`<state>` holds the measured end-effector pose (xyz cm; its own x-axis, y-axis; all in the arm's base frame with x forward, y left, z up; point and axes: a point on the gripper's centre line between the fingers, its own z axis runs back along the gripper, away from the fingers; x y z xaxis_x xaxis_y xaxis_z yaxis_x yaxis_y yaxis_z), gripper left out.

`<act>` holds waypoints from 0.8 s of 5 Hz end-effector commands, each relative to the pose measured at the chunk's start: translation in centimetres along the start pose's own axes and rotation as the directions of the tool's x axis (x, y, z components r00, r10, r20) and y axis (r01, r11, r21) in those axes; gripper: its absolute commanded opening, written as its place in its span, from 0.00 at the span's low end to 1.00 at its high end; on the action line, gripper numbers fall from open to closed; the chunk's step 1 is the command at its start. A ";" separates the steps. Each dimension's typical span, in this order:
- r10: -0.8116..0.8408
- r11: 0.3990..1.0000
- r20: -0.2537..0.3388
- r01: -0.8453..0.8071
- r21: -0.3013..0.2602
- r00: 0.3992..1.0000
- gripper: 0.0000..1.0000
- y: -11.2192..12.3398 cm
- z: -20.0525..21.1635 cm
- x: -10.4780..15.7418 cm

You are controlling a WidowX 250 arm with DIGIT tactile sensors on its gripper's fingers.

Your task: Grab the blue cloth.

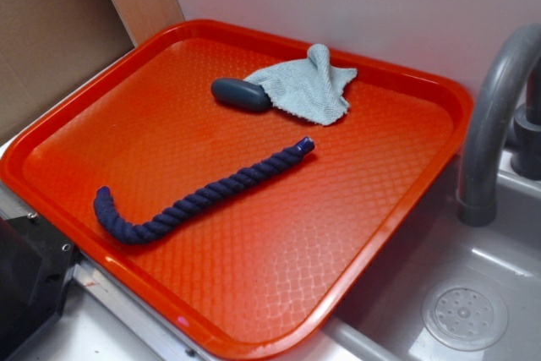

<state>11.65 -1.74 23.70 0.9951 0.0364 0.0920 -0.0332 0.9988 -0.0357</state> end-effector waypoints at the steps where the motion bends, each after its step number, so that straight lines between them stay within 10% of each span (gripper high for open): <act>1: 0.000 1.000 0.000 0.000 0.000 1.000 1.00 0.0 0.0 0.0; 4: 0.149 0.979 0.181 -0.120 -0.162 0.972 1.00 -1.9 -10.4 8.8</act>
<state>20.73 -3.82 13.28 0.9559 0.1849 0.2283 -0.1396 0.9696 -0.2009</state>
